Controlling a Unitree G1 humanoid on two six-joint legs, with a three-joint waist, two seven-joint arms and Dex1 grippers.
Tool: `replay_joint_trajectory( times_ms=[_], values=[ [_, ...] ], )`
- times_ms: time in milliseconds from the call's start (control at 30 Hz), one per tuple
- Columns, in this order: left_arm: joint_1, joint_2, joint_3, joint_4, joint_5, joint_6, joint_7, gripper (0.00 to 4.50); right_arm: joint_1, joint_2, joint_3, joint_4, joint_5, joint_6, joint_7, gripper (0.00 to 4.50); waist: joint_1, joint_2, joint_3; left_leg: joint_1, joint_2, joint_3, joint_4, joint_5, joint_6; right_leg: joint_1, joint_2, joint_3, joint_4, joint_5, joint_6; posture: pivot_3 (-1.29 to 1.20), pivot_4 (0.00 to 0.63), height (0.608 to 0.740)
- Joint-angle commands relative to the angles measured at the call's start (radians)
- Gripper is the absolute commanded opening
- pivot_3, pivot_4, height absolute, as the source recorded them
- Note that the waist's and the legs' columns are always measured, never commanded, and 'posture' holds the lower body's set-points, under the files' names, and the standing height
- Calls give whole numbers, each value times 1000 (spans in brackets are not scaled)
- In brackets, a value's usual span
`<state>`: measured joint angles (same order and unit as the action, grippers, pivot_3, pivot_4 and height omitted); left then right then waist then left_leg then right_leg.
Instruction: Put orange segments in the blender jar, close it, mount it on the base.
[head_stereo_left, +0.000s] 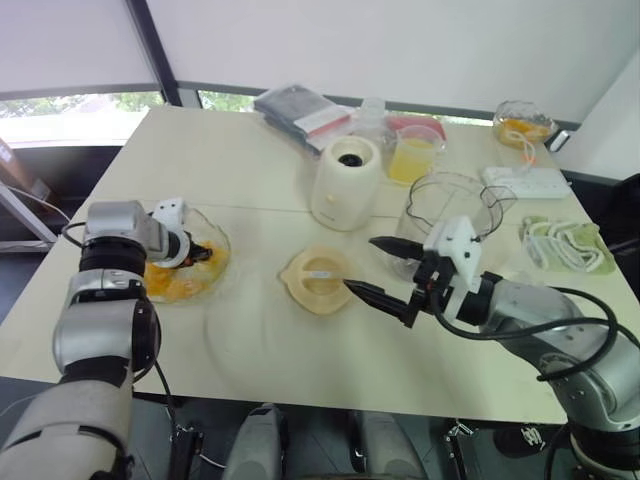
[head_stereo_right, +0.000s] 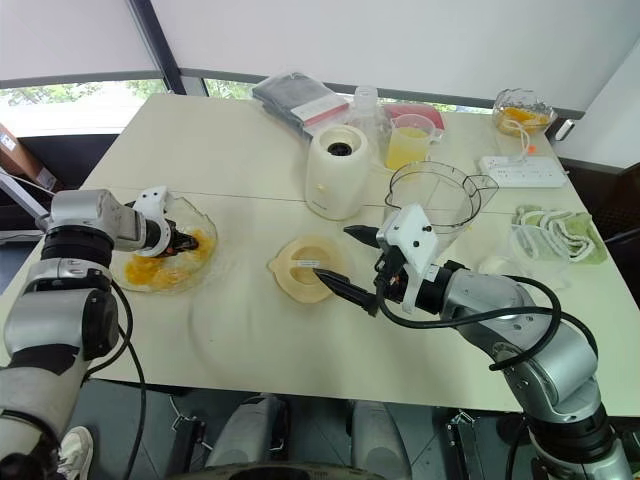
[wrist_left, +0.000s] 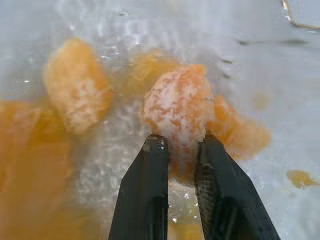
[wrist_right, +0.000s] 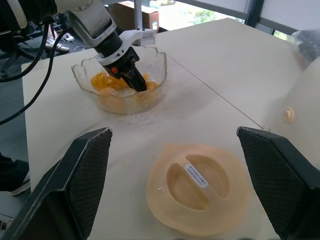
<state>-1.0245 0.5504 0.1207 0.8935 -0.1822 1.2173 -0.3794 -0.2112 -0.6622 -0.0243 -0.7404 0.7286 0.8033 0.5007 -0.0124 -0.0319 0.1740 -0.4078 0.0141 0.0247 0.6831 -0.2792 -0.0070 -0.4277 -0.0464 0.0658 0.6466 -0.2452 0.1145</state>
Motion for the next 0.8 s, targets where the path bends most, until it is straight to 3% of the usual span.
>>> replay_joint_trajectory(
  times_ms=[33, 300, 600, 800],
  values=[
    [-6, 3, -13, -8, 10, 2, -8, 898, 1, -4, -9, -26, 0, -3, -3, 4233, 0, 0, 0, 0, 0, 0, 0, 0, 0, 0, 0, 0, 0, 0, 0, 0, 150, 740],
    [3, 28, -34, -116, -16, 27, -74, 898, 4, -4, -8, -26, -2, -4, -6, 4233, 0, 0, 0, 0, 0, 0, 0, 0, 0, 0, 0, 0, 0, 0, 0, 0, 150, 740],
    [92, 99, 120, -451, -145, 182, -123, 898, 26, -11, -30, 2, -24, -27, 5, 4233, -2, -1, 0, -1, 2, 0, 0, 0, 0, -1, -1, 0, 0, 0, 0, 0, 150, 740],
    [138, 95, 209, -689, -237, 284, -126, 898, 56, -24, -68, 39, -39, -48, 30, 4233, 1, -1, 1, -1, 2, 0, 0, 0, 0, -1, -1, 0, -1, 0, 0, 0, 150, 740]
  ],
)
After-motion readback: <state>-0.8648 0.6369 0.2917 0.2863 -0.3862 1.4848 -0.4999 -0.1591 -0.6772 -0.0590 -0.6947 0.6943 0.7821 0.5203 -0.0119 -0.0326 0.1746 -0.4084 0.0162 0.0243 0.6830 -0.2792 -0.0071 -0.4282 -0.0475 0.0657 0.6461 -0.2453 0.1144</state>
